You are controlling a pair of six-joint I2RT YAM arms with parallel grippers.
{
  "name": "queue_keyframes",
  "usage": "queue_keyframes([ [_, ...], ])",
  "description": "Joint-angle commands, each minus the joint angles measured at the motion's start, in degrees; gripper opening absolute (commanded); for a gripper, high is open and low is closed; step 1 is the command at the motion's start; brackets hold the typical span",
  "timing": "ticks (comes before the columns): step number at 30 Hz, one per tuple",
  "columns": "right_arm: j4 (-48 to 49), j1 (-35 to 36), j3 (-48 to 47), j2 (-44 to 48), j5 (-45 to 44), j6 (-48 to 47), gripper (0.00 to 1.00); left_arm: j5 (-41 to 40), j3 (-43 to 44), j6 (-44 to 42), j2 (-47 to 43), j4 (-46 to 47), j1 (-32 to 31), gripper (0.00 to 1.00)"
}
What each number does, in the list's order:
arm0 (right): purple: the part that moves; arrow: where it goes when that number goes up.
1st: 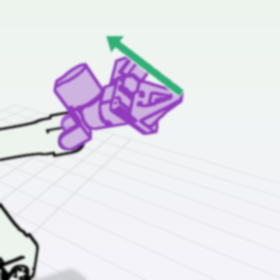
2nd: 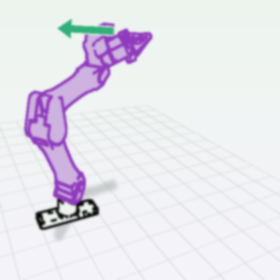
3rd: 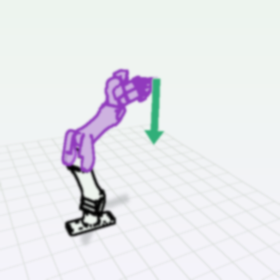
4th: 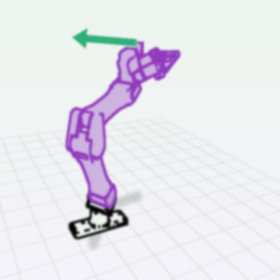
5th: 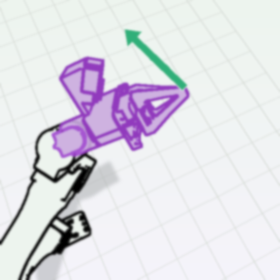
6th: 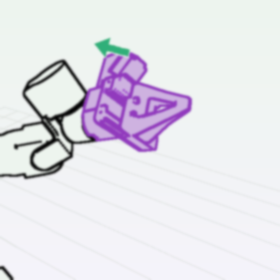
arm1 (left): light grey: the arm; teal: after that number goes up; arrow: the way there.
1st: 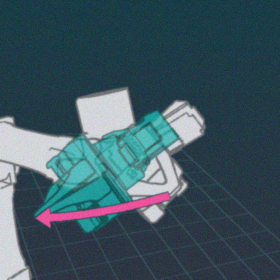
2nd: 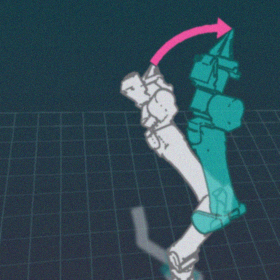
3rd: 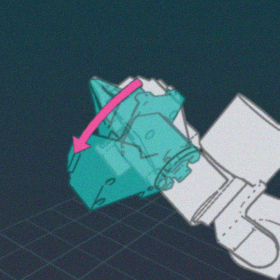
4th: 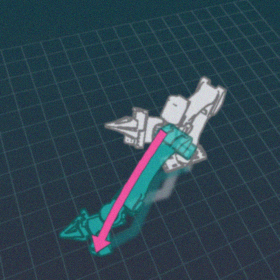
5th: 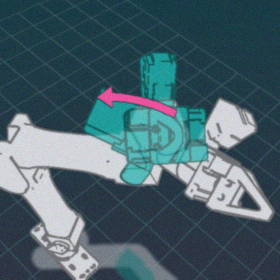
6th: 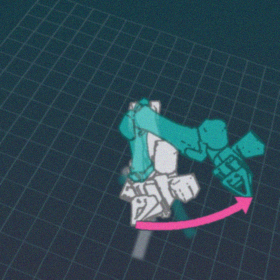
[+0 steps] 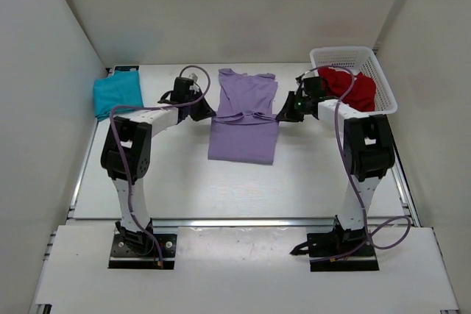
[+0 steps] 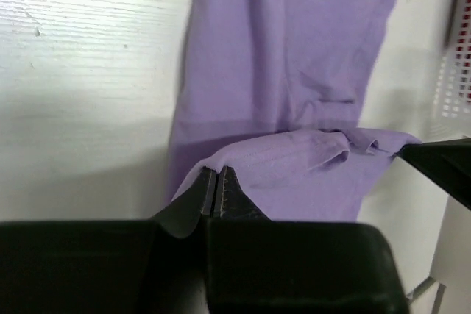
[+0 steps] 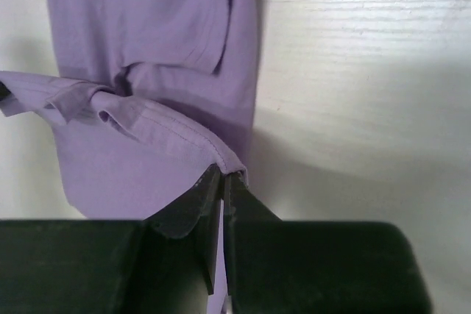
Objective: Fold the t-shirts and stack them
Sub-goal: Fold the folded rectangular tshirt in 1/3 of the way
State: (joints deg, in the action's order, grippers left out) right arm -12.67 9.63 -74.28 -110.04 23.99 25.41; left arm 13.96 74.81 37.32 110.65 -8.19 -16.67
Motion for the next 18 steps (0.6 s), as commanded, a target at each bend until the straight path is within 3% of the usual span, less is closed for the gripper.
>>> queue_keyframes([
  [1,3.17,-0.49,-3.85,-2.71,1.84,-0.10,0.00,1.77,1.92,0.38,1.93,2.81,0.76,0.12],
  [3,3.26,-0.14,-5.26,-3.86,1.68,0.08,0.00,1.52,1.49,0.91,2.20,3.96,1.02,0.21],
  [6,1.77,0.48,-8.15,-3.87,-0.34,-0.27,0.19,2.30,-1.84,3.19,-0.68,7.56,1.81,0.39],
  [7,1.59,0.57,-7.81,-2.74,-1.04,-0.88,0.29,2.39,-3.25,3.46,-2.61,9.92,2.33,0.45],
  [10,0.72,1.53,-6.23,1.39,-6.38,-1.59,0.43,1.78,-8.86,5.30,-8.85,12.66,2.34,0.45],
  [12,0.36,2.50,-4.13,4.55,-9.99,-0.98,0.43,0.90,-13.86,6.97,-12.38,14.94,0.15,0.41],
  [13,2.19,3.46,-1.68,6.48,-11.23,-1.24,0.38,0.46,-17.20,6.89,-14.39,16.87,-2.55,0.40],
  [15,4.39,5.31,2.72,8.34,-12.47,-1.06,0.12,-2.51,-20.38,6.10,-15.55,16.89,-6.51,0.38],
  [17,6.06,7.86,3.61,7.83,-9.94,-1.67,0.00,-1.92,-23.56,7.06,-14.60,19.59,-8.47,0.36],
  [18,5.38,8.56,2.57,6.17,-7.49,-2.03,0.00,-0.52,-25.48,8.20,-13.80,20.05,-8.82,0.36],
])
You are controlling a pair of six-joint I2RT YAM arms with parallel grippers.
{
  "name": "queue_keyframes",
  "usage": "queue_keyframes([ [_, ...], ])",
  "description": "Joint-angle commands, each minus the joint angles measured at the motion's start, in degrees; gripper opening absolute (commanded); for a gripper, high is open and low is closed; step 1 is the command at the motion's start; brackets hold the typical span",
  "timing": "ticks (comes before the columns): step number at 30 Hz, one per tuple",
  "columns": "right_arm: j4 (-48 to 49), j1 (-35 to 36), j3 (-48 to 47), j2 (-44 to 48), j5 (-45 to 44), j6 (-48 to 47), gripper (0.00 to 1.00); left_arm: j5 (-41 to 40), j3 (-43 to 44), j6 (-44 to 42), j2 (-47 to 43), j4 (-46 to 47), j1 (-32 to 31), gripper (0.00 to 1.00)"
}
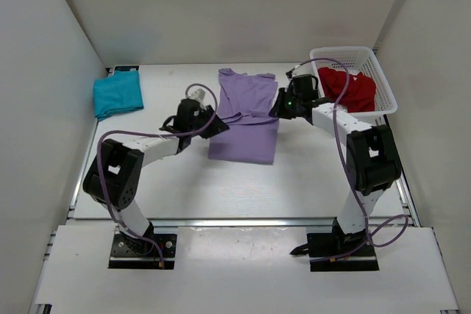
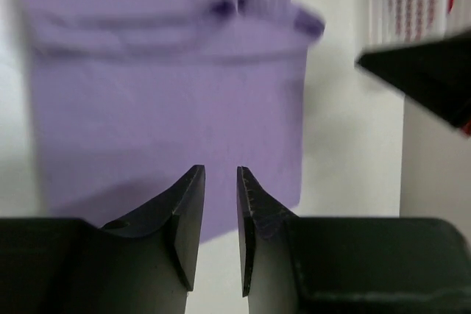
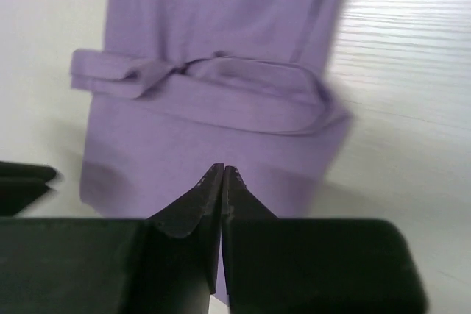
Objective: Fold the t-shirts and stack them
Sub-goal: Fold the folded rectangular tshirt in 1/3 of the way
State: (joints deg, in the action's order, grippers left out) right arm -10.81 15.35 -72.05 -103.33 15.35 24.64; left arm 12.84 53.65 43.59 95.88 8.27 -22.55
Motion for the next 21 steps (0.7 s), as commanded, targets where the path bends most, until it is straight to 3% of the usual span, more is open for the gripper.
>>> queue_keyframes([
  [1,2.03,4.49,-0.19,-2.73,2.13,-1.53,0.00,1.48,-5.56,2.80,2.29,4.98,-3.12,0.34],
  [9,-4.91,10.48,-11.95,-15.39,1.78,-4.16,0.00,3.77,-14.09,2.82,1.77,7.29,-2.59,0.33],
  [15,-14.22,9.70,-24.79,-24.18,-3.13,-4.34,0.00,4.12,-16.99,2.64,0.90,7.72,-2.59,0.33],
  [21,-16.16,5.84,-38.85,-31.04,-4.63,-2.32,0.00,4.56,-18.67,2.28,-0.25,7.55,-2.85,0.33],
])
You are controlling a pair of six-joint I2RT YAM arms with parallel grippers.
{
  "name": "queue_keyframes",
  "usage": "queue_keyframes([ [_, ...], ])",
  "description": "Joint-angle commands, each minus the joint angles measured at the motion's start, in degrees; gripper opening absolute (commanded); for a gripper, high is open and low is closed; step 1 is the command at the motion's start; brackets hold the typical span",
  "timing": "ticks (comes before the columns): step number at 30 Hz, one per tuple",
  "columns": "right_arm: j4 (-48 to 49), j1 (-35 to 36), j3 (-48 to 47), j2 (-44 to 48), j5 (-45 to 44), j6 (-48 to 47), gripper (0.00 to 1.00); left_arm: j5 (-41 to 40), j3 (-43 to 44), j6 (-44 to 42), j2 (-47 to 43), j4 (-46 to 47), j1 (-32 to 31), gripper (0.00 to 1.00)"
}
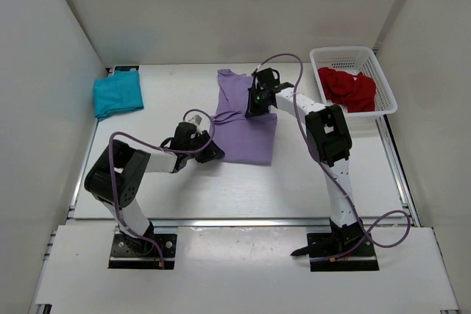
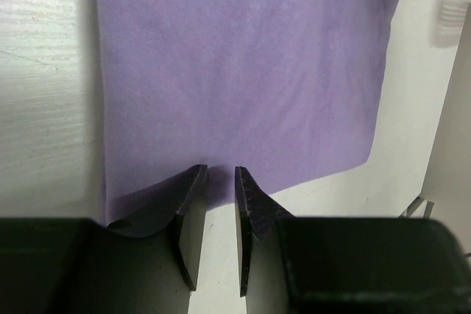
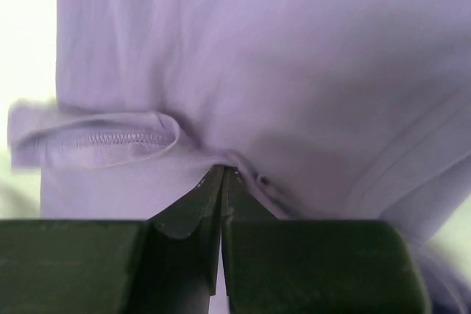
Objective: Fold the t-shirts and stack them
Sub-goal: Fold the folded rectangular tshirt in 1/3 of the way
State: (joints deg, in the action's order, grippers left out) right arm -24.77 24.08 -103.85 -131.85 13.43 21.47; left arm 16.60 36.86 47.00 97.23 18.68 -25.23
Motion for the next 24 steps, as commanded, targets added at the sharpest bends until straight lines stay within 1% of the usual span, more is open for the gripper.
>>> queue_keyframes([
  [1,-3.25,-3.68,-11.50,-3.32,-2.53,1.02,0.00,1.06,-1.79,-1.30,-2.48,-3.03,-0.08,0.33],
  [3,-6.15,-3.77,-15.05,-2.28,-3.66,0.41,0.01,1.15,-1.71,-1.30,-4.67,-3.99,-0.25,0.33],
  [5,-6.35,-2.55,-12.27,1.32,-6.55,-2.48,0.00,-0.33,-1.79,-1.82,-8.35,-5.40,-0.17,0.34],
  [7,-3.81,-1.23,-5.86,8.15,-7.10,-3.36,0.00,-0.96,-2.05,-2.96,-10.64,-6.71,-0.43,0.35],
  [9,-0.47,-0.78,5.18,13.95,-6.23,-2.50,0.00,-1.31,-2.14,-3.67,-12.93,-8.21,0.18,0.35],
  [10,3.38,-0.44,8.46,17.64,-4.40,-1.88,0.00,-2.18,-2.93,-4.46,-13.81,-8.39,0.62,0.36],
  [11,5.51,-0.35,14.67,20.55,-3.16,-0.83,0.00,-2.71,-3.89,-4.29,-14.34,-8.22,0.89,0.37],
  [12,9.36,0.00,18.56,21.37,-0.28,0.66,0.00,-2.71,-4.86,-4.11,-14.44,-7.87,1.67,0.37],
  [13,11.48,0.27,20.34,21.46,2.28,1.20,0.00,-2.02,-5.04,-3.68,-14.35,-7.52,1.94,0.36],
  [14,11.76,0.97,20.10,19.90,3.52,1.64,0.00,-0.71,-5.48,-3.33,-13.57,-6.73,2.99,0.36],
  [15,11.16,2.80,18.53,17.27,4.66,1.03,0.01,0.44,-5.31,-3.15,-12.43,-6.11,2.74,0.35],
  [16,9.67,3.34,16.16,16.11,4.33,0.07,0.00,0.54,-5.57,-3.06,-12.24,-6.02,2.56,0.36],
  [18,6.68,5.36,10.90,10.06,6.07,-1.07,0.00,0.45,-5.48,-3.32,-11.97,-6.46,2.30,0.37],
  [19,5.54,5.28,8.52,9.17,6.86,-0.65,0.00,-0.16,-5.75,-3.15,-12.32,-6.11,2.03,0.36],
  [20,5.35,5.19,8.06,7.42,6.44,-0.21,0.00,-0.25,-6.10,-3.41,-13.20,-6.28,2.20,0.37],
  [22,6.48,4.58,7.52,6.53,6.34,0.23,0.00,-2.09,-6.89,-4.37,-14.79,-7.07,2.90,0.39],
  [24,4.57,3.27,7.70,7.30,6.87,0.85,0.00,-2.80,-7.68,-4.37,-16.19,-7.60,3.96,0.40],
])
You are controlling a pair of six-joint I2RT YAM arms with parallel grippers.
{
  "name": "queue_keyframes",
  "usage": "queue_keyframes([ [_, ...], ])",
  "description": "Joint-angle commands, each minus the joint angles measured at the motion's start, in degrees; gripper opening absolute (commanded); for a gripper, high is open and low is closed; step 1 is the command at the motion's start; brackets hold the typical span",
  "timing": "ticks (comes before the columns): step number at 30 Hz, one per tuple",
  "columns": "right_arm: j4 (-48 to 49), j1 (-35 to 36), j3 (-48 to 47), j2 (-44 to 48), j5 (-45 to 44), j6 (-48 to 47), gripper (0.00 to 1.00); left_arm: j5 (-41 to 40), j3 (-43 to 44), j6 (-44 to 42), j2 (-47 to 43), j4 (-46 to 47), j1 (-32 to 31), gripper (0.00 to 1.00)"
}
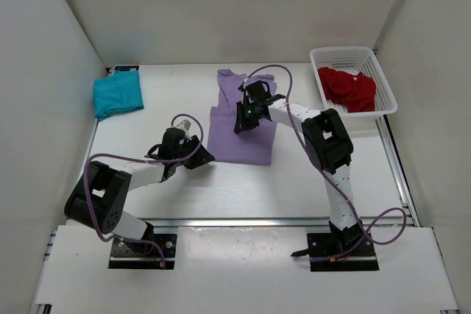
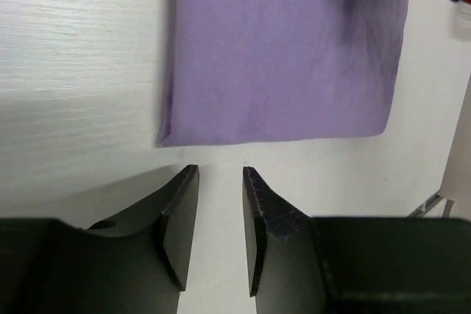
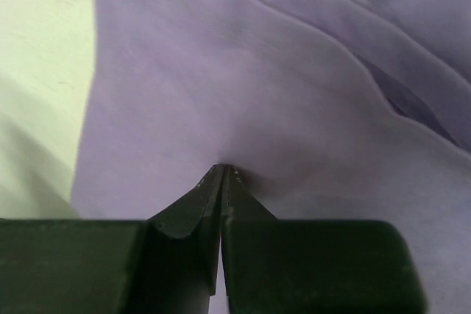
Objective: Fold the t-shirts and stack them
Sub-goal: Fold the folded rectangular tshirt in 1/3 of the way, then grab one side of the 2/3 rectangular tshirt with both arms
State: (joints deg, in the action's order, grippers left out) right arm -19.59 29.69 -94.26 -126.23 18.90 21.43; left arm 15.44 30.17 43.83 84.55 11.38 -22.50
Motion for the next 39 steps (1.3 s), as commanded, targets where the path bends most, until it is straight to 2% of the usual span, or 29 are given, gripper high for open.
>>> queue_keyframes([
  [1,0.25,-2.62,-0.42,2.13,1.76,0.63,0.00,-2.25,-1.17,-1.29,-3.43,-0.56,1.49,0.42],
  [6,9.03,-2.45,15.57,18.70,-1.67,3.08,0.02,-1.29,-1.08,-1.12,-0.45,0.49,3.42,0.47],
  [11,15.81,-3.76,35.77,32.18,-4.91,7.65,0.27,-2.25,-0.20,-1.03,0.96,0.75,3.08,0.48],
  [16,18.62,-7.45,51.68,43.07,-5.97,10.29,0.41,-2.70,-0.29,-0.77,2.37,1.36,3.60,0.49],
  [20,24.33,-9.82,61.02,44.24,-0.02,12.23,0.48,-3.31,0.06,-0.42,3.24,1.63,2.47,0.49],
  [26,33.82,-9.30,64.02,39.85,6.32,15.56,0.51,-3.93,0.85,-0.24,4.48,1.63,1.32,0.41],
  [29,34.80,-8.52,62.88,36.77,6.33,15.92,0.42,-3.93,0.77,-0.16,4.92,1.72,1.23,0.34],
  [31,35.50,-8.69,61.48,35.10,6.24,16.45,0.27,-4.02,1.29,-0.07,5.18,1.81,1.23,0.29],
  [34,37.16,-8.78,61.30,34.39,5.02,17.15,0.09,-4.02,1.47,0.03,5.18,1.90,1.58,0.12],
  [35,37.17,-9.30,60.78,34.13,5.62,16.81,0.03,-4.63,1.90,0.02,5.10,1.81,1.24,0.10],
  [37,36.74,-8.95,60.42,34.74,5.10,16.72,0.00,-4.55,2.08,0.11,3.61,1.28,1.06,0.00],
  [39,34.46,-7.90,60.51,36.92,3.61,15.75,0.00,-4.98,1.82,0.11,2.38,-0.56,0.53,0.00],
])
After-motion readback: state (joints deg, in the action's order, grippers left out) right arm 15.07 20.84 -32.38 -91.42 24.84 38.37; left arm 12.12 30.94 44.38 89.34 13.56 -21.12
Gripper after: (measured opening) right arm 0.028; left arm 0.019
